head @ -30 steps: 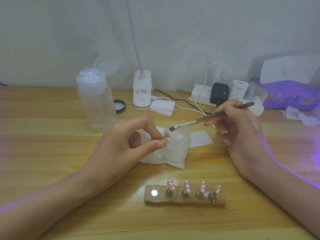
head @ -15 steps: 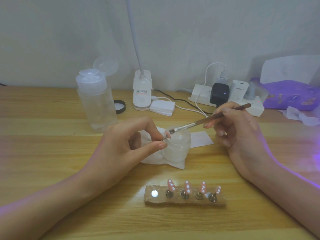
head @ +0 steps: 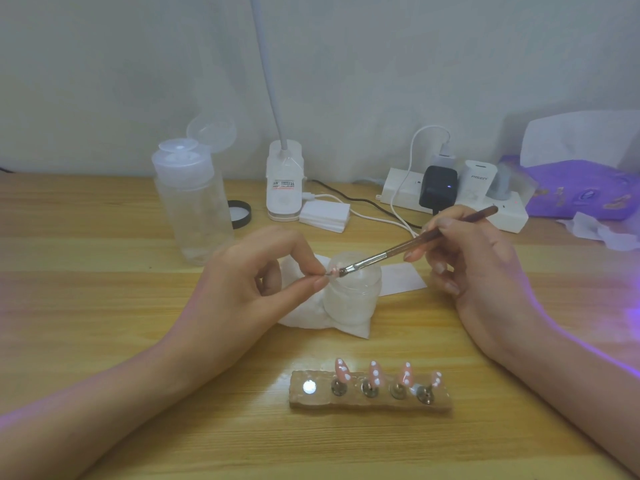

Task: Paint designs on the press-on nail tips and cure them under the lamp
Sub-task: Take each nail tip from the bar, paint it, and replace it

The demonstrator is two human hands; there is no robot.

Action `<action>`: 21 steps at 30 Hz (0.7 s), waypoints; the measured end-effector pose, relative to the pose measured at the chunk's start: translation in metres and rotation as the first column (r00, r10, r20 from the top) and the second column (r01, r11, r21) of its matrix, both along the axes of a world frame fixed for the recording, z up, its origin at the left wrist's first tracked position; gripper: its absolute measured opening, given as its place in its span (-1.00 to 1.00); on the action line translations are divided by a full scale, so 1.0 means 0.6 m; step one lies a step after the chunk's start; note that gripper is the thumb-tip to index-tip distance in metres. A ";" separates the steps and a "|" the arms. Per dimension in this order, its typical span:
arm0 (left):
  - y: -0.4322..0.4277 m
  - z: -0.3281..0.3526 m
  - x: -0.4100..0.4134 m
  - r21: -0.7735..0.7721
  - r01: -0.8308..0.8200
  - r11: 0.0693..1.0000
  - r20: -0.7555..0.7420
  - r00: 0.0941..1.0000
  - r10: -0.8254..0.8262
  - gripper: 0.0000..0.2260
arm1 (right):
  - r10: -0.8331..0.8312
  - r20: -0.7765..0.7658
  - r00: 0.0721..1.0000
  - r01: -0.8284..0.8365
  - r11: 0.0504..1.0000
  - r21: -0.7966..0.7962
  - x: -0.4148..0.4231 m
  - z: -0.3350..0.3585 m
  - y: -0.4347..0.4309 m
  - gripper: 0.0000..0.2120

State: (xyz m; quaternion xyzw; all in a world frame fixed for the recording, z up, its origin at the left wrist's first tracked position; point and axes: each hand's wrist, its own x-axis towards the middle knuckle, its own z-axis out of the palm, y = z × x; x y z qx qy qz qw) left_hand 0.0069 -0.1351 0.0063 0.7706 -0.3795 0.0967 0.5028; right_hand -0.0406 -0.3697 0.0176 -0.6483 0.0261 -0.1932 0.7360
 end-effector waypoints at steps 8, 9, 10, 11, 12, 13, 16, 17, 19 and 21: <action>-0.001 -0.003 0.004 0.000 0.004 1.000 0.011 1.000 -0.004 -0.90 | 0.008 -0.006 1.000 -0.008 1.000 -0.023 0.002 -0.001 0.000 -0.80; -0.001 -0.003 0.004 0.002 0.004 1.000 0.014 1.000 -0.004 -0.90 | -0.006 -0.008 1.000 0.006 1.000 -0.004 0.002 -0.001 -0.001 -0.78; -0.001 -0.002 0.004 0.005 0.005 1.000 0.015 1.000 -0.005 -0.90 | -0.003 0.004 1.000 0.003 1.000 0.014 0.002 0.000 -0.001 -0.78; -0.001 -0.002 0.004 0.006 0.008 1.000 0.015 1.000 -0.008 -0.90 | 0.015 0.023 1.000 -0.016 1.000 0.023 0.001 0.001 -0.001 -0.80; -0.001 -0.002 0.004 0.006 0.010 1.000 0.015 1.000 -0.011 -0.90 | 0.044 0.044 0.998 -0.045 0.999 0.017 0.000 0.001 -0.001 -0.83; -0.001 -0.002 0.004 0.004 0.011 1.000 0.013 1.000 -0.011 -0.90 | 0.070 0.054 0.996 -0.070 0.998 -0.002 0.000 0.001 0.000 -0.85; -0.001 -0.003 0.004 0.003 0.003 1.000 0.010 1.000 -0.003 -0.89 | 0.037 0.010 0.999 -0.037 0.999 -0.020 0.003 -0.001 -0.001 -0.82; -0.001 -0.003 0.004 0.005 0.002 1.000 0.011 1.000 -0.002 -0.89 | 0.011 0.002 1.000 -0.011 1.000 -0.003 0.003 -0.002 -0.003 -0.80; -0.001 -0.003 0.004 0.012 0.002 1.000 0.018 1.000 -0.002 -0.90 | 0.010 0.020 1.000 -0.010 1.000 0.028 0.003 -0.001 -0.004 -0.79; 0.000 -0.003 0.004 0.011 0.005 1.000 0.020 1.000 -0.006 -0.90 | 0.062 0.055 0.997 -0.062 0.998 -0.002 0.001 0.000 -0.002 -0.83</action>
